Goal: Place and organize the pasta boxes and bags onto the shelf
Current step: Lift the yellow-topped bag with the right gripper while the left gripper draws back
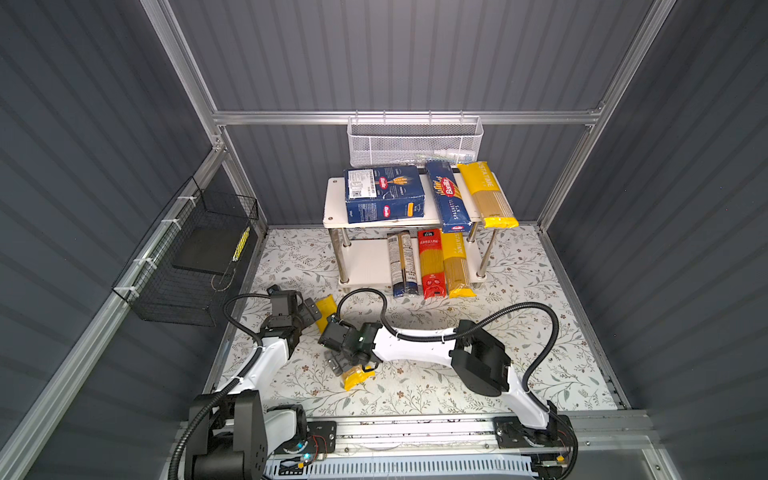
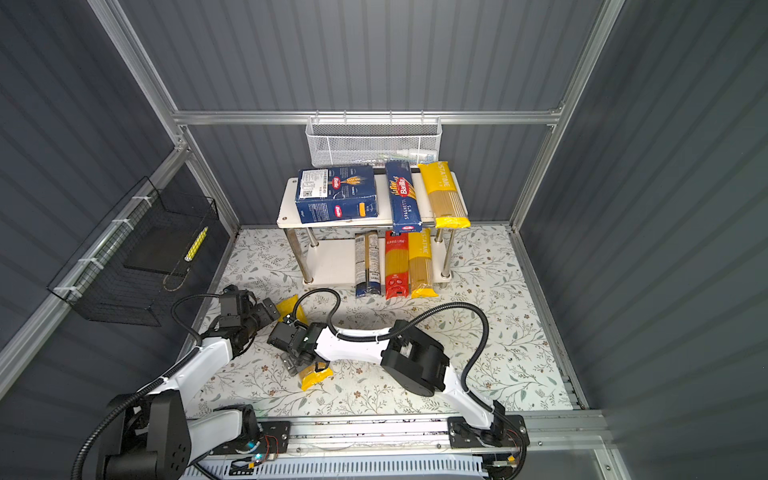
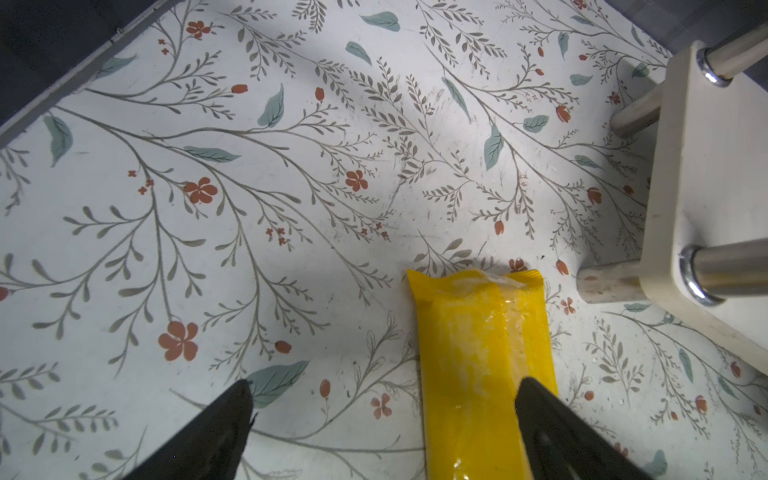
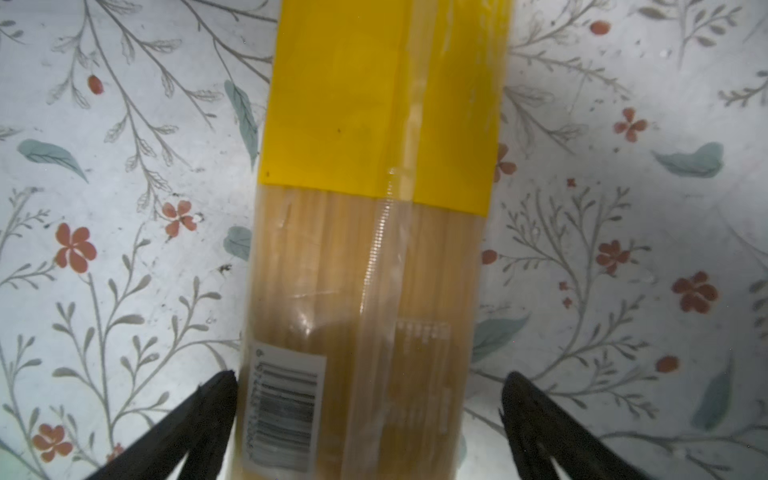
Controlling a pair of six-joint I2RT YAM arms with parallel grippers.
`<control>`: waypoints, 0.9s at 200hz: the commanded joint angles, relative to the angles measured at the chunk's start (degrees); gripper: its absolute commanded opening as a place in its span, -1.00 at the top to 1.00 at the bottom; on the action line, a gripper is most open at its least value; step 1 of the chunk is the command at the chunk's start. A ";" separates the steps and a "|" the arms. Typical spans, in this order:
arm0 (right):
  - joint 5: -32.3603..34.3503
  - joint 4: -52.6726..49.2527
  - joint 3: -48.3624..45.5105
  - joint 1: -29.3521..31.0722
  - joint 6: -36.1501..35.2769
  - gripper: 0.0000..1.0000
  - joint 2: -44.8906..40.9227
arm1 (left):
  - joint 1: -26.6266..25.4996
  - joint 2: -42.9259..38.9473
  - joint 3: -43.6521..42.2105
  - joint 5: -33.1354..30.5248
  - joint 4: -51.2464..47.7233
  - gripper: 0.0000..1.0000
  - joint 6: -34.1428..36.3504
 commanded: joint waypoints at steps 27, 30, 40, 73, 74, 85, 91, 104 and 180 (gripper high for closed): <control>-1.08 -0.58 0.43 0.25 -1.16 -0.98 1.45 | 0.37 0.51 -0.70 0.52 1.02 -1.00 -0.62; -1.27 -0.36 0.43 0.24 -1.04 -0.98 1.51 | 0.37 0.57 -0.75 0.51 1.02 -0.99 -0.67; -2.18 0.25 0.34 0.28 -1.02 -0.98 1.87 | 0.37 0.59 -0.76 0.63 1.07 -1.00 -0.63; -1.51 -0.20 0.45 -0.09 -1.05 -0.98 2.09 | 0.37 0.39 -0.93 0.83 1.24 -1.00 -0.52; -1.53 -0.26 0.44 -0.14 -0.98 -0.98 2.09 | 0.37 0.42 -0.95 0.85 1.27 -1.00 -0.51; -2.09 -0.41 0.28 -0.45 -0.71 -0.98 2.11 | 0.37 0.53 -0.80 0.90 1.20 -1.00 -0.51; -2.44 -0.34 0.26 -0.62 -0.72 -0.98 2.31 | 0.37 0.74 -0.75 1.12 1.24 -1.00 -0.51; -2.61 -0.72 0.58 -0.69 -0.65 -0.98 2.82 | 0.37 1.06 -0.70 1.53 1.38 -0.99 -0.51; -4.15 -2.75 3.84 -1.20 -0.04 -0.98 6.23 | 0.46 1.06 -0.44 1.29 0.94 -1.00 -0.30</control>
